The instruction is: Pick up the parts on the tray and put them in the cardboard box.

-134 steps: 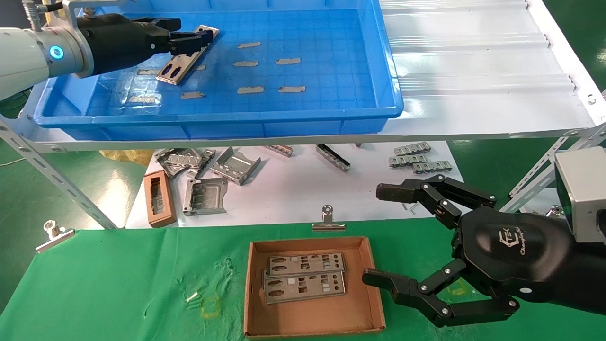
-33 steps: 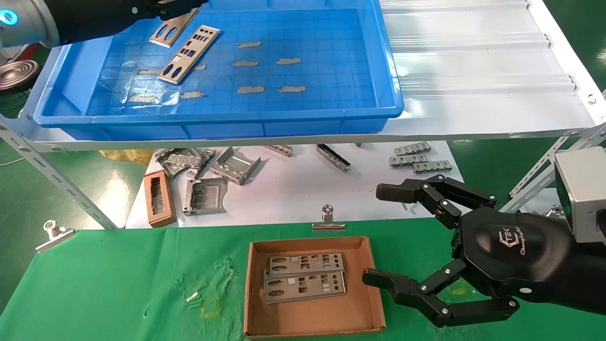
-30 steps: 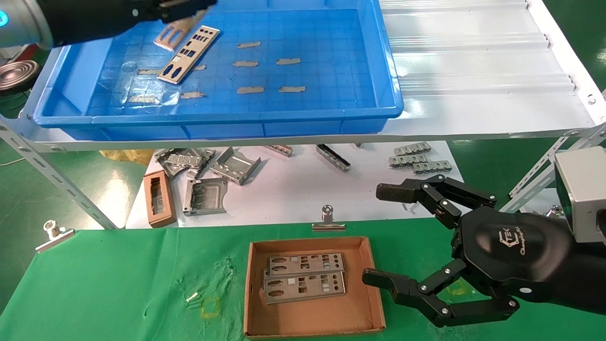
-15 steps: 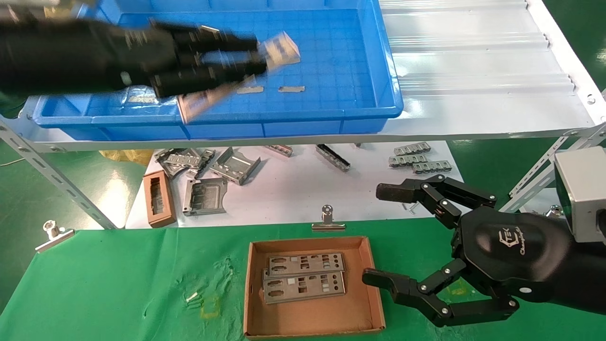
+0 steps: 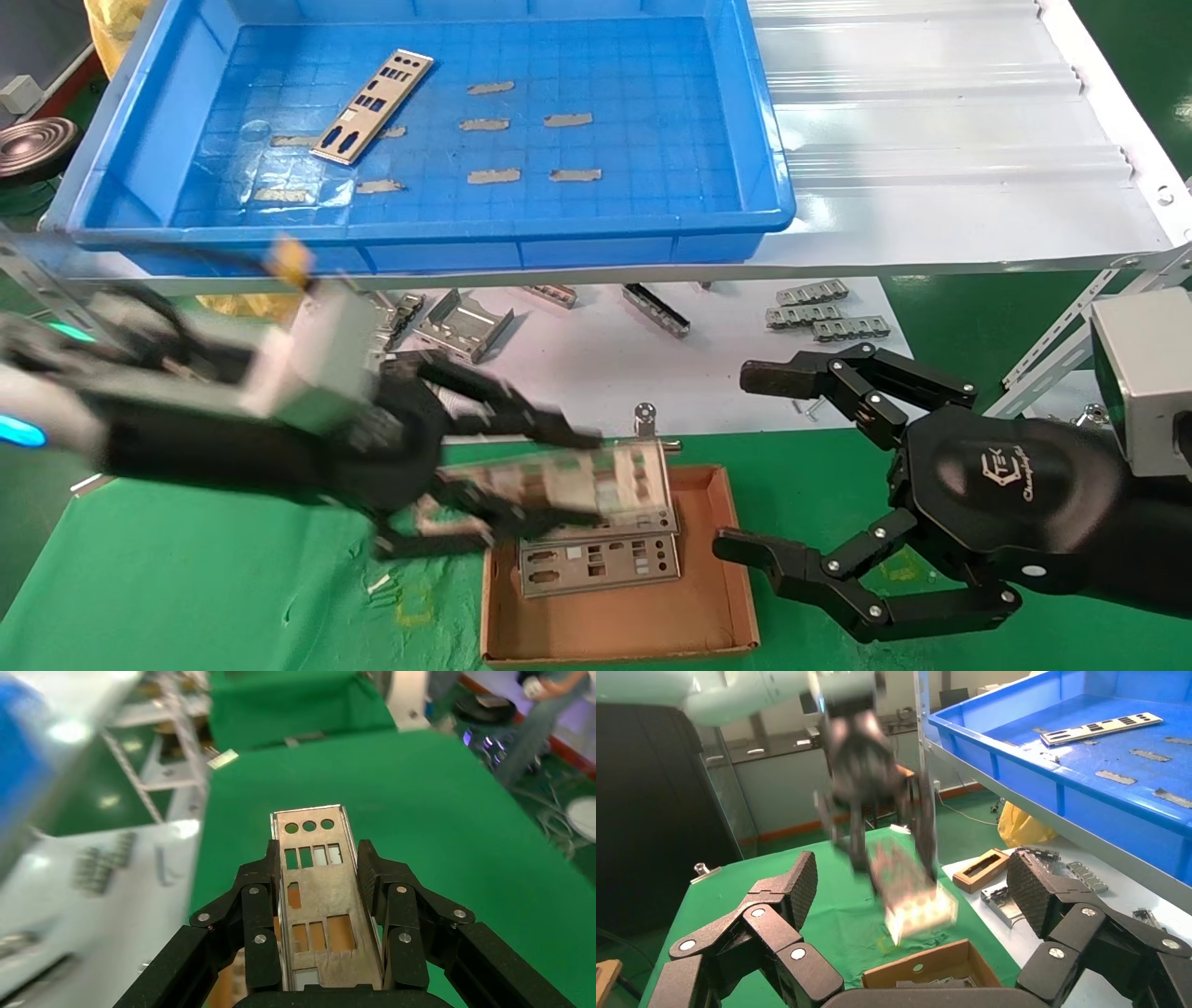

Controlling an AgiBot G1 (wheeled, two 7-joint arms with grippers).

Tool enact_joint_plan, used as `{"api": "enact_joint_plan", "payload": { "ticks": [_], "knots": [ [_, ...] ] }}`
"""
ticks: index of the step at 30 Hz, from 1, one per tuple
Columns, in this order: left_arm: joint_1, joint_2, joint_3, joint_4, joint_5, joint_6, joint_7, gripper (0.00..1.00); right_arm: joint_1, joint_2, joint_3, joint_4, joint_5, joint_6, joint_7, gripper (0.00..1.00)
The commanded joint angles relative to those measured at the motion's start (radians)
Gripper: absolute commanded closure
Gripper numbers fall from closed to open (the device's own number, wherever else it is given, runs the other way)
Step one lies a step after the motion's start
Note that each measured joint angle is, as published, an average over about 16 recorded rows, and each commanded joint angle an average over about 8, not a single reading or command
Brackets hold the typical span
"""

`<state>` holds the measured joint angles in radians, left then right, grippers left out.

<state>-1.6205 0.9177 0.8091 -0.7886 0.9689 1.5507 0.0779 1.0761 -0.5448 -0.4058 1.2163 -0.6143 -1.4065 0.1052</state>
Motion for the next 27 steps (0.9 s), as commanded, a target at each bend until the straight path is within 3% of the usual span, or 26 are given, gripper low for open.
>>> {"api": "enact_joint_plan", "payload": {
  "ticks": [1,8,16,24,27],
  "knots": [
    [0.034,0.029,0.023,0.027,0.023,-0.006,0.055,1.00,0.000,0.000,0.000,0.000,0.000,0.000,0.000,0.00],
    [0.106,0.152,0.072,0.163,0.130,-0.091,0.310,1.00,0.000,0.000,0.000,0.000,0.000,0.000,0.000,0.00],
    [0.117,0.255,0.079,0.292,0.160,-0.182,0.410,0.97,0.000,0.000,0.000,0.000,0.000,0.000,0.000,0.00],
    [0.110,0.316,0.083,0.389,0.181,-0.238,0.471,0.04,0.000,0.000,0.000,0.000,0.000,0.000,0.000,0.00],
    [0.104,0.332,0.084,0.428,0.182,-0.238,0.478,0.00,0.000,0.000,0.000,0.000,0.000,0.000,0.000,0.00]
  ]
}}
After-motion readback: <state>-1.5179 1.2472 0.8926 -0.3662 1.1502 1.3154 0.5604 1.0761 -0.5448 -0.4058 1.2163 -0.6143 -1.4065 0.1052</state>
